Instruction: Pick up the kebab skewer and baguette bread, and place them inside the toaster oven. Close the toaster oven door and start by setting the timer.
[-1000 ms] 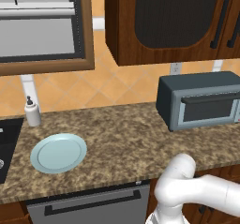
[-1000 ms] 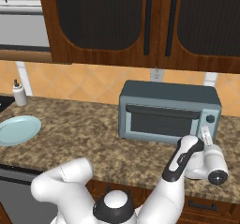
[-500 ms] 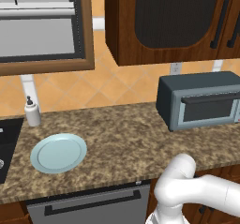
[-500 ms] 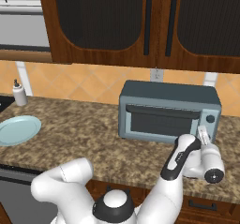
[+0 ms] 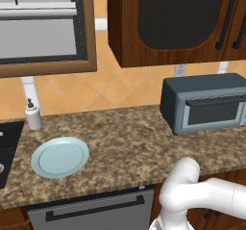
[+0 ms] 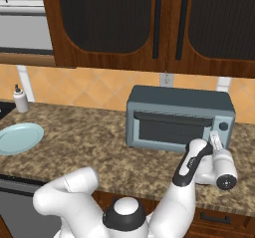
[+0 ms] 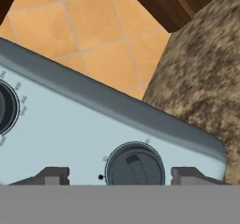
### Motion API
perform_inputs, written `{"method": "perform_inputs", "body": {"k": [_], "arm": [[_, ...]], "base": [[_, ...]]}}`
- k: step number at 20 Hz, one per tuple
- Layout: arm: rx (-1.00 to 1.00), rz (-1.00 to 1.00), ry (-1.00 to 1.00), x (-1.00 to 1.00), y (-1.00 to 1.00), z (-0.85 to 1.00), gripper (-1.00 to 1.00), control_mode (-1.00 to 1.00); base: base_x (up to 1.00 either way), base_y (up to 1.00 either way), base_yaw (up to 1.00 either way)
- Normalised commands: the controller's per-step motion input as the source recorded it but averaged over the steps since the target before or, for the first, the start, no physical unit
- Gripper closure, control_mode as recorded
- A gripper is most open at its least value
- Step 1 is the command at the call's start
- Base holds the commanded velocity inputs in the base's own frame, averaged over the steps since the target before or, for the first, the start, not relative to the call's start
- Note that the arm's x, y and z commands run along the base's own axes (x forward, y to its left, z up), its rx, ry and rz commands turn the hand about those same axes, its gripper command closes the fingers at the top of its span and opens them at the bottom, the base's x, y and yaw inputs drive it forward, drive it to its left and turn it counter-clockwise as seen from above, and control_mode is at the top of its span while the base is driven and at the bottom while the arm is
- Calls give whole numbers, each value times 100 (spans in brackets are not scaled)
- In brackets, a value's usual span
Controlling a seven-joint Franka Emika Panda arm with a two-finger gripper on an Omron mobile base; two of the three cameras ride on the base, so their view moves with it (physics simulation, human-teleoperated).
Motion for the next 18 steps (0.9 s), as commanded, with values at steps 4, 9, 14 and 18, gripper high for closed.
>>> {"method": "perform_inputs", "body": {"k": [4,9,14,18], "arm": [[0,0,0,2,0,0,100,-100],[0,0,0,10,-8,0,100,-100],[0,0,-4,3,-9,0,100,-100],[0,0,0,6,-3,1,100,-100]], "base": [[0,0,0],[0,0,0],[0,0,0],[0,0,0]]}}
